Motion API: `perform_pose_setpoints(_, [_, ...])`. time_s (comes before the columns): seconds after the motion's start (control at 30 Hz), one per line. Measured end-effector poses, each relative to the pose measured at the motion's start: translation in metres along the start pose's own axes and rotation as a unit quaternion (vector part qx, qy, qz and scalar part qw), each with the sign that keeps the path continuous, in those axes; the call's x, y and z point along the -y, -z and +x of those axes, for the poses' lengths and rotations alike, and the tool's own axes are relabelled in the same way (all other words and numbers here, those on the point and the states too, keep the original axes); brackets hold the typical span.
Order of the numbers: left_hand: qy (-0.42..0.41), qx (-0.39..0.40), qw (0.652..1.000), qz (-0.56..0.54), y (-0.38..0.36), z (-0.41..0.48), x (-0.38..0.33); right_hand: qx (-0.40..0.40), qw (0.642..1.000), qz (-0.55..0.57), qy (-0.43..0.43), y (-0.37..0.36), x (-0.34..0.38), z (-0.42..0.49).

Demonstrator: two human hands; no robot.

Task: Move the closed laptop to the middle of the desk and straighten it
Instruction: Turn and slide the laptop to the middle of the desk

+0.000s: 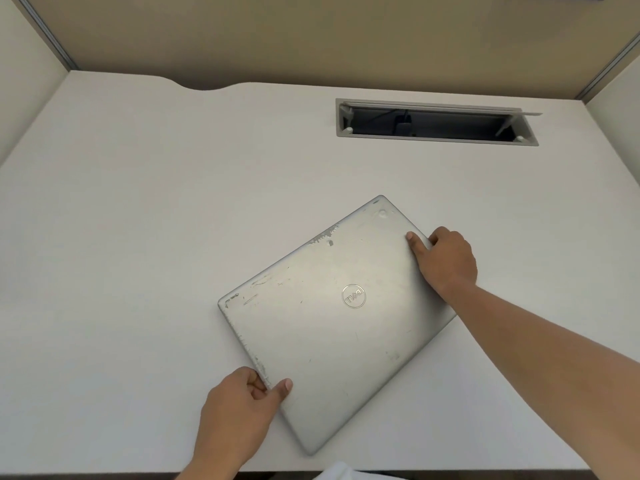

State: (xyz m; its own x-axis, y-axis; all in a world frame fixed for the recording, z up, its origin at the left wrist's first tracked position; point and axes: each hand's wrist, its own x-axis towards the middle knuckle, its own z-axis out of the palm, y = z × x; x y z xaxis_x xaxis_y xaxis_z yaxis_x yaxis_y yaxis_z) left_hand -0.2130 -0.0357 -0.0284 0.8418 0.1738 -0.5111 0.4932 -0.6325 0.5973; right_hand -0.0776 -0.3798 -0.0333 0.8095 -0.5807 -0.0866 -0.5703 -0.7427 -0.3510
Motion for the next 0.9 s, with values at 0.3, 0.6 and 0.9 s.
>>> perform_pose_setpoints(0.3, [0.012, -0.105, 0.99, -0.095, -0.024, -0.018, -0.01, -0.006, 0.999, -0.028, 0.032, -0.005, -0.002, -0.013])
perform_pose_setpoints(0.6, [0.05, -0.135, 0.975, -0.167, -0.037, -0.009, -0.038, 0.003, 0.999, -0.029, 0.027, -0.007, -0.003, -0.018])
perform_pose_setpoints(0.9, [0.194, -0.156, 0.927, -0.281, -0.036, 0.016, -0.052, 0.023, 1.0, -0.014, 0.01, -0.006, -0.003, -0.015])
